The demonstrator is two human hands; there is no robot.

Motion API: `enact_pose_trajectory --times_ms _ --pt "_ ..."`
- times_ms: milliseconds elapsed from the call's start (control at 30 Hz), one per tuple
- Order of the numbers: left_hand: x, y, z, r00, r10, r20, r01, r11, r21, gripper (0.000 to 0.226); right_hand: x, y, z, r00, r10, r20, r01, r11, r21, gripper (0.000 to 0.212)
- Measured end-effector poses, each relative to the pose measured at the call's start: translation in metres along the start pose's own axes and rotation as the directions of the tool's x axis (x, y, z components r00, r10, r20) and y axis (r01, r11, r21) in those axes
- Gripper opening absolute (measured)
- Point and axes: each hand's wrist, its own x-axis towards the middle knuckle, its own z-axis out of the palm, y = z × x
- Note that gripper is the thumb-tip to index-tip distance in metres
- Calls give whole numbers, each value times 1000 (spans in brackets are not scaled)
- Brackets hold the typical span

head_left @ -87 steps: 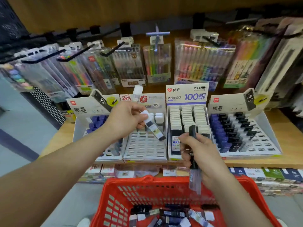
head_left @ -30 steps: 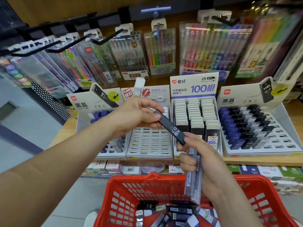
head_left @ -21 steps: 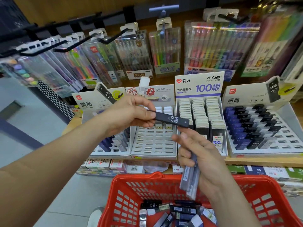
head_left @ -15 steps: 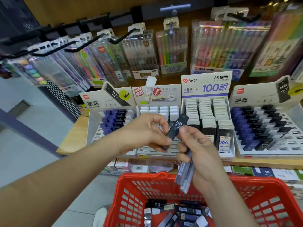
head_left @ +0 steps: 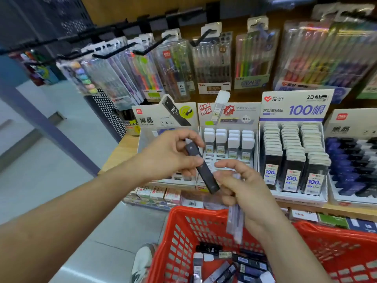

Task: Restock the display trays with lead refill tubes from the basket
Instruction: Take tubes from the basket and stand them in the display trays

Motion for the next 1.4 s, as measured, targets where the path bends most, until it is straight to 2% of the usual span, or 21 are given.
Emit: enact_pose_trajectory --times_ms 67,100,167,267,367,467,600,700,933,1133,1267,1400 --pt "2 2 -24 983 61 -171 -54 998 43 22 5 2 0 996 87 -21 -78 961 267 24" --pt "3 1 -37 969 96 -226 -70 990 121 22 6 3 -2 992 126 -11 -112 911 397 28" --pt "4 -6 -56 954 170 -248 -72 931 359 19 9 7 -5 984 177 18 -155 805 573 36" --pt "3 -23 -65 949 253 -187 -72 754 653 17 10 12 -5 979 202 37 -178 741 647 43" --pt "4 -35 -56 948 292 -125 -91 628 773 19 8 13 -6 980 193 54 -178 717 674 50" --pt "6 -41 -45 960 262 -102 -79 599 797 21 7 12 -8 980 189 66 -178 668 723 57" --pt "7 -47 -33 956 282 -85 -78 519 851 22 4 8 -8 980 191 51 -168 670 723 56" --pt "7 -47 -31 949 303 -83 -84 500 862 23 4 8 -10 978 201 50 -172 657 734 56" --pt "10 -44 -31 960 256 -114 -58 579 813 24 4 11 -8 977 209 47 -173 641 748 54" --pt "23 -65 -30 987 154 -35 -64 593 803 26 3 10 -9 978 208 30 -156 626 764 51" --pt "27 -69 -24 957 256 -138 -55 625 778 18 2 10 -7 978 208 20 -153 647 747 47" --pt "28 -62 -21 945 296 -135 -71 593 802 19 4 11 -3 978 210 -5 -137 651 747 47"
